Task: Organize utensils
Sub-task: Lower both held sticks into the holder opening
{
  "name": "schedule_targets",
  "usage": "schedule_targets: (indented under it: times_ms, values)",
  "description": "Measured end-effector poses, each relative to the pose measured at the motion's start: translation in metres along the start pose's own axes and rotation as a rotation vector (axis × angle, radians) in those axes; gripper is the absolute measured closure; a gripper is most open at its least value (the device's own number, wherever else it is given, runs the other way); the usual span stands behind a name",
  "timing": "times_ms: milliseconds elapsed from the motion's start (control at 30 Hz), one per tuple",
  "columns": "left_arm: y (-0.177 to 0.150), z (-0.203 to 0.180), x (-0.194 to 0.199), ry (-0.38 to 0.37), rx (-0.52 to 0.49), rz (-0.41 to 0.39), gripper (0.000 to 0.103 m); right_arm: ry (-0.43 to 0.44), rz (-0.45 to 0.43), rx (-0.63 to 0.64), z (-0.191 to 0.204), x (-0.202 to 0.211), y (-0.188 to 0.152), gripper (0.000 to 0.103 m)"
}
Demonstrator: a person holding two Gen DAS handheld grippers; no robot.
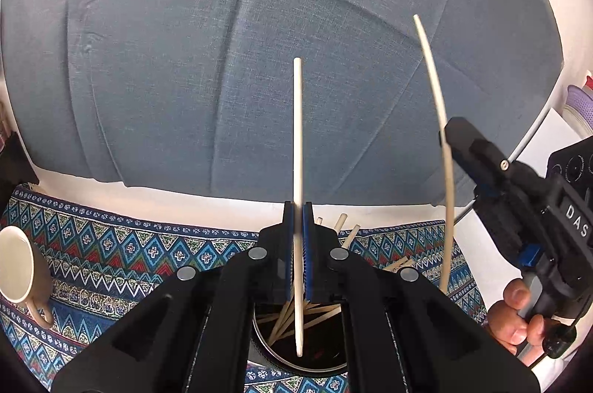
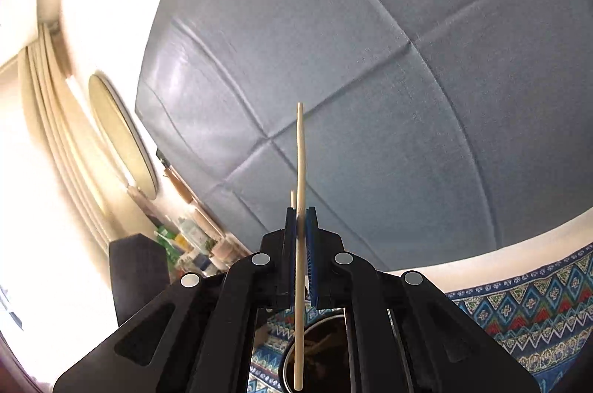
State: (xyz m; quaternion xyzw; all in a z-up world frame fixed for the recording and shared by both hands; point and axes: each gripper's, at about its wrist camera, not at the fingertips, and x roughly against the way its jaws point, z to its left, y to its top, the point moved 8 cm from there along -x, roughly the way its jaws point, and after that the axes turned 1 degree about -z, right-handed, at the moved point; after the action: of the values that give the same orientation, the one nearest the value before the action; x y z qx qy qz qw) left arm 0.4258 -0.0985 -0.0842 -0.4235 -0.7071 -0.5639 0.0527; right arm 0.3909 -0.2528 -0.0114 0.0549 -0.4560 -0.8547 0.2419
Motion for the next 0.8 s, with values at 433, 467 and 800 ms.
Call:
schedule_targets:
  times_ms: [433,467,800]
  values:
    - [-0.019,0.006,-0.007,-0.006,-0.023,-0.048,0.098,-0.167,0.000,0.162,-0.013,-0.022,-0.061,0.098]
    - [-0.021,0.005,-0.007,-0.007,-0.032,-0.048,0.098,-0.170,-0.004,0.168,-0.013,-0.021,-0.064,0.098]
    - [-0.036,0.003,-0.004,-0.023,-0.045,-0.027,0.098,-0.185,0.042,0.264,-0.007,-0.001,-0.079,0.098]
